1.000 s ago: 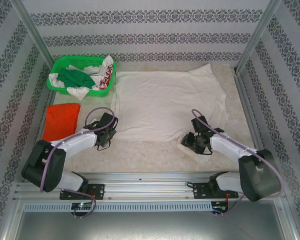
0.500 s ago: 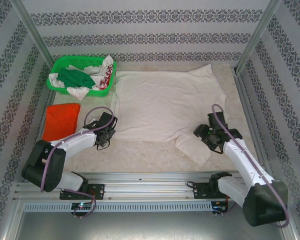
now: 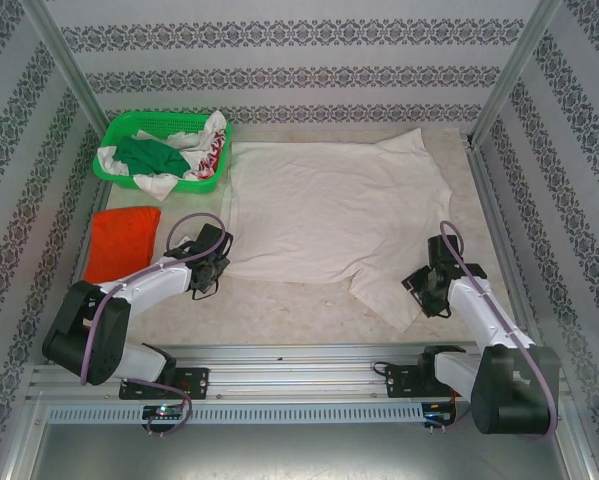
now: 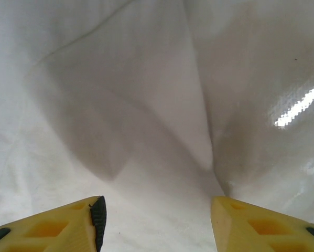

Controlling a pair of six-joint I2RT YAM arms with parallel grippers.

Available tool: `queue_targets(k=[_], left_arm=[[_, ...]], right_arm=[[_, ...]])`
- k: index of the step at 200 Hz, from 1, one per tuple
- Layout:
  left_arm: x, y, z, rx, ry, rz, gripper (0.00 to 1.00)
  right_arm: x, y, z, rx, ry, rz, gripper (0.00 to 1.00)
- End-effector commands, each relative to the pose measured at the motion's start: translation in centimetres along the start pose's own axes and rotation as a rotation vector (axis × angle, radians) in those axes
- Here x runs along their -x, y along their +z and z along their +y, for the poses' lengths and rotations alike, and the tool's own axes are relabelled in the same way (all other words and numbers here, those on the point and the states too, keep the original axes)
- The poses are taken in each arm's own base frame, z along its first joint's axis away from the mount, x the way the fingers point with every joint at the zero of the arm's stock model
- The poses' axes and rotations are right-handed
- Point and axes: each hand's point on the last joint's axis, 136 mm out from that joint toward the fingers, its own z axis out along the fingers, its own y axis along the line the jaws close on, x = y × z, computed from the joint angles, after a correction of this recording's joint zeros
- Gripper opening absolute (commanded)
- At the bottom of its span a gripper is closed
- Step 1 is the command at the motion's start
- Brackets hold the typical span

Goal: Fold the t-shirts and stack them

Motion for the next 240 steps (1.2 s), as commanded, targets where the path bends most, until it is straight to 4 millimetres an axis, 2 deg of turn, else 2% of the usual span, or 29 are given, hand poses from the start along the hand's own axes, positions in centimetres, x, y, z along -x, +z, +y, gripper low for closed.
queue_targets(k=[1,46,81,93,121,127,152,176,216,240], left_arm=[[0.6,-0.2,0.8,0.025,0.013,-0.025,0.00],[0.7,-0.3,1.0,0.026,0.009,-0.030,0.00],[0.7,-0.4,1.3,0.026,0.006,-0.032,0.00],[0.8,-0.4,1.3,0.028,0.004,-0.035,0.00],[0.9,-0.6,1.4,0.022,0.004,-0.042,0.00],[0.9,-0.6,1.4,0.018,0.009,-0.043,0.00],[1.2,-1.3,1.9,0.009,-0.003,-0.063,0.00],[1.9,-2.2,2.1,0.006,-0.009,-0.089,0.00],[2.8,-3.7,0.4,-0.030,0.002,-0.098,0.00],[3.8,-4.7,-1.1,-0.054,0.020,-0.119,0.00]], right_arm=[[0.2,0.6,-0.5,-0.031,0.031,0.004,0.54],[0.0,1.9,-0.7,-0.066,0.052,0.047,0.49],[0.1,2.7,-1.4,-0.103,0.087,0.059,0.40],[0.0,2.9,-1.6,-0.112,0.093,0.067,0.33],[0.2,3.0,-2.1,-0.124,0.090,0.070,0.04],[0.5,2.6,-2.2,-0.129,0.084,0.051,0.00],[1.6,0.3,-2.4,-0.101,0.057,-0.056,0.00],[1.6,-1.6,-1.7,0.016,0.072,-0.125,0.00],[2.8,-5.6,-0.4,0.142,0.073,-0.276,0.00],[3.9,-7.7,1.6,0.213,0.070,-0.339,0.00]])
